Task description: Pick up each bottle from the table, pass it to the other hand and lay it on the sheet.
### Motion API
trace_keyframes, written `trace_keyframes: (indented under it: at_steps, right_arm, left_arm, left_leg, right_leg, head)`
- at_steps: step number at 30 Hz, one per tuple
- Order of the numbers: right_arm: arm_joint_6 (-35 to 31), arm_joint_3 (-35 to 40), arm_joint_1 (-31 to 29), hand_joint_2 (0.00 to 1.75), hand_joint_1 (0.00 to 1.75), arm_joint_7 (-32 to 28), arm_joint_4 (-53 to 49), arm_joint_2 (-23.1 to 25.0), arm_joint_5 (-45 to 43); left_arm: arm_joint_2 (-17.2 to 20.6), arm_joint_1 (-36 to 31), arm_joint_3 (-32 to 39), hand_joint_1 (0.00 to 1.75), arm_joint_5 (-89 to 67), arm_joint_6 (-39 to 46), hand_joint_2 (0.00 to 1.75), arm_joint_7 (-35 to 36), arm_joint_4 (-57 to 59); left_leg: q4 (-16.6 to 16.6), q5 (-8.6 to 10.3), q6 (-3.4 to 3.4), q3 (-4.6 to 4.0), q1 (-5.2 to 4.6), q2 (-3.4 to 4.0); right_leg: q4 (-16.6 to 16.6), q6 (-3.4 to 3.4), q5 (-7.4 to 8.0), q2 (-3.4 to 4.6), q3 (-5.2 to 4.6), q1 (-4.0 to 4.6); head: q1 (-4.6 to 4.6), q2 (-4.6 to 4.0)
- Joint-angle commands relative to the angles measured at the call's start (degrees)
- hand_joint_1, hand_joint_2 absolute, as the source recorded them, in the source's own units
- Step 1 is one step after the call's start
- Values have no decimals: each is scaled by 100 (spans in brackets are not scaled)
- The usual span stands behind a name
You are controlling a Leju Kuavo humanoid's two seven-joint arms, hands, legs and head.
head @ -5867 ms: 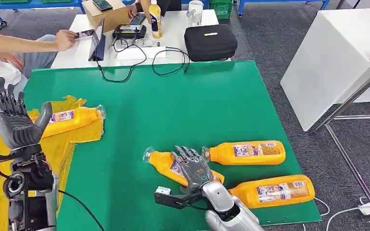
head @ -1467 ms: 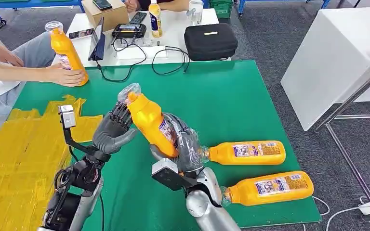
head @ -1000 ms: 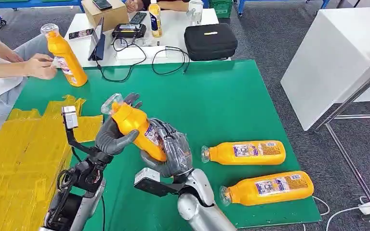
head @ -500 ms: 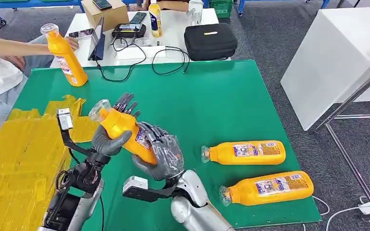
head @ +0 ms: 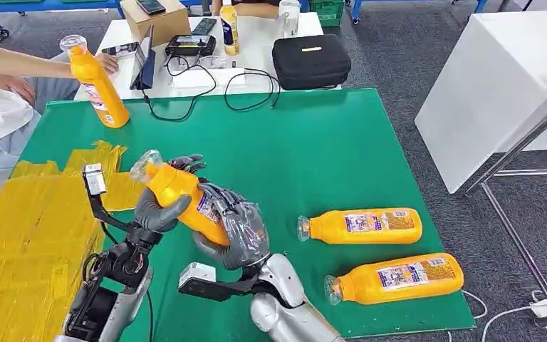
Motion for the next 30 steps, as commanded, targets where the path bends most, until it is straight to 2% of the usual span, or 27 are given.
trace_keyframes:
  at_steps: [1, 16, 17, 27, 28, 30]
  right_arm:
    - [-23, 535, -63, 175, 175, -142, 16, -80, 55]
    - [-261, 303, -46, 175, 175, -113, -181, -119, 55]
    - [-306, 230, -6, 175, 79, -133, -326, -142, 47]
    - [-306, 195, 5, 175, 79, -133, -375, -149, 65]
    - [-306, 159, 42, 175, 2, -137, -441, -153, 112]
    - [-306, -102, 189, 175, 0, -233, -759, -135, 172]
  left_arm:
    - [-80, -362, -192, 175, -85, 25, 175, 44, 366]
    - [-42, -388, -162, 175, -79, 23, 175, 7, 357]
    - [-29, -395, -137, 175, -86, 47, 175, -6, 335]
    - [-9, -409, -120, 175, -89, 52, 175, -9, 325]
    - [-14, -405, -112, 175, -91, 61, 175, -13, 322]
    - [16, -431, -16, 175, -194, 196, 175, -124, 268]
  left_leg:
    - [3, -6, -4, 9, 6, -12]
    - [9, -16, -6, 22, 14, -14]
    - [9, -17, -7, 23, 15, -13]
    - [2, -7, -4, 14, 8, -14]
    - [4, -11, -5, 20, 12, -14]
    - [2, -8, -4, 14, 8, -11]
  right_leg:
    - [-2, 0, -8, -13, 15, 6]
    - [-3, -1, -16, -16, 33, 14]
    - [-4, -1, -15, -15, 34, 15]
    - [-5, 0, -10, -16, 22, 8]
    - [-6, -1, -12, -16, 29, 12]
    - [-4, -1, -10, -14, 21, 8]
  head:
    - [-2, 0]
    - [-2, 0]
    - [0, 0]
    - [0, 0]
    - [0, 0]
    - [2, 0]
